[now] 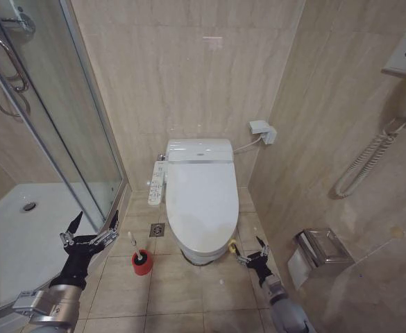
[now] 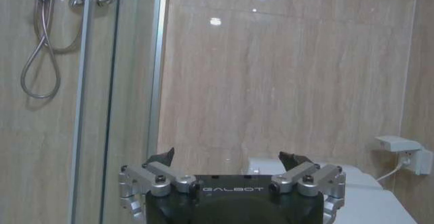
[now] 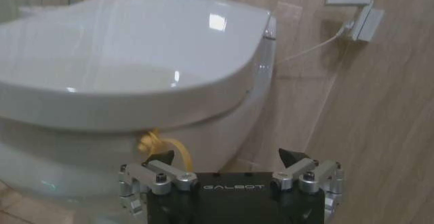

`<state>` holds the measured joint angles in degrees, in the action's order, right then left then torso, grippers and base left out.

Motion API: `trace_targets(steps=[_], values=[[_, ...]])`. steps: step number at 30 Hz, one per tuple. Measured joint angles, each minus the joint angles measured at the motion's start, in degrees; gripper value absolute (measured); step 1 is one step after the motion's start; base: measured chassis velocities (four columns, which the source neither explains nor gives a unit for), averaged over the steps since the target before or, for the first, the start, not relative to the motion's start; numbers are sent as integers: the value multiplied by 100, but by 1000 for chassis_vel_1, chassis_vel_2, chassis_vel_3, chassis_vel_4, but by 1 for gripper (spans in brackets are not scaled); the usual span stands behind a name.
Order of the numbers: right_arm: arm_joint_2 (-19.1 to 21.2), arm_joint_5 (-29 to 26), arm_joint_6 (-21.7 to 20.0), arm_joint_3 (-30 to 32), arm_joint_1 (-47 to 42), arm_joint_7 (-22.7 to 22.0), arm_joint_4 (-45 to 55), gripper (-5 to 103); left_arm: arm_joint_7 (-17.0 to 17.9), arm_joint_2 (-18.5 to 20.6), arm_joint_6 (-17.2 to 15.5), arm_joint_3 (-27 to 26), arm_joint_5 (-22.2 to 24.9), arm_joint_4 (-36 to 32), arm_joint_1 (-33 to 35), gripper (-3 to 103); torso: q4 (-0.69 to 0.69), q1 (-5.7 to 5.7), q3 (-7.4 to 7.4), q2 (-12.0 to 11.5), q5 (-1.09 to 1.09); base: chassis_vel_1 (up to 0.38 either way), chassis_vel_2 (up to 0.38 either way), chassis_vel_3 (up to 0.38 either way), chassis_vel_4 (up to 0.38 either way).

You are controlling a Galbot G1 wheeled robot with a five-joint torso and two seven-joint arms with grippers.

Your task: Open the toilet lid, clean the toilet bowl with a toilet brush, close the toilet lid, and flush.

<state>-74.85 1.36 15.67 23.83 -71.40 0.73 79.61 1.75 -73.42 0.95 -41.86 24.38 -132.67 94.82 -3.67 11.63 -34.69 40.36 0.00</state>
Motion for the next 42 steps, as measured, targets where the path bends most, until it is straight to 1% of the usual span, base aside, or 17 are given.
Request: trace_targets(steps=[3, 13, 16, 17, 24, 25, 31, 32, 38, 39, 42], values=[[-40, 61, 49, -45, 167, -27, -260, 100, 0, 0, 0, 0, 0, 0, 0, 100, 0, 0, 0, 0, 0, 0, 0, 0, 0], [-249, 243, 141, -46, 364, -110, -572, 100, 0, 0, 0, 0, 0, 0, 0, 100, 1, 0, 0, 0, 0, 0, 0, 0, 0], [-309, 361, 183, 23, 451, -221, -722, 100, 0, 0, 0, 0, 0, 0, 0, 100, 0, 0, 0, 0, 0, 0, 0, 0, 0], [-317, 373, 183, 35, 462, -240, -736, 91, 0, 0, 0, 0, 0, 0, 0, 100, 0, 0, 0, 0, 0, 0, 0, 0, 0], [-337, 383, 182, 72, 479, -268, -753, 91, 0, 0, 0, 0, 0, 0, 0, 100, 0, 0, 0, 0, 0, 0, 0, 0, 0], [-338, 384, 182, 74, 471, -270, -752, 64, 0, 0, 0, 0, 0, 0, 0, 100, 1, 0, 0, 0, 0, 0, 0, 0, 0], [-343, 390, 206, 122, 399, -271, -749, 64, 0, 0, 0, 0, 0, 0, 0, 100, 0, 0, 0, 0, 0, 0, 0, 0, 0], [-343, 390, 212, 137, 383, -269, -740, 37, 0, 0, 0, 0, 0, 0, 0, 100, 0, 0, 0, 0, 0, 0, 0, 0, 0], [-346, 370, 215, 171, 361, -263, -683, 37, 0, 0, 0, 0, 0, 0, 0, 100, 1, 0, 0, 0, 0, 0, 0, 0, 0], [-355, 342, 215, 179, 361, -263, -670, 10, 0, 0, 0, 0, 0, 0, 0, 100, 1, 0, 0, 0, 0, 0, 0, 0, 0], [-377, 268, 213, 185, 350, -279, -631, 10, 0, 0, 0, 0, 0, 0, 0, 100, 1, 0, 0, 0, 0, 0, 0, 0, 0]])
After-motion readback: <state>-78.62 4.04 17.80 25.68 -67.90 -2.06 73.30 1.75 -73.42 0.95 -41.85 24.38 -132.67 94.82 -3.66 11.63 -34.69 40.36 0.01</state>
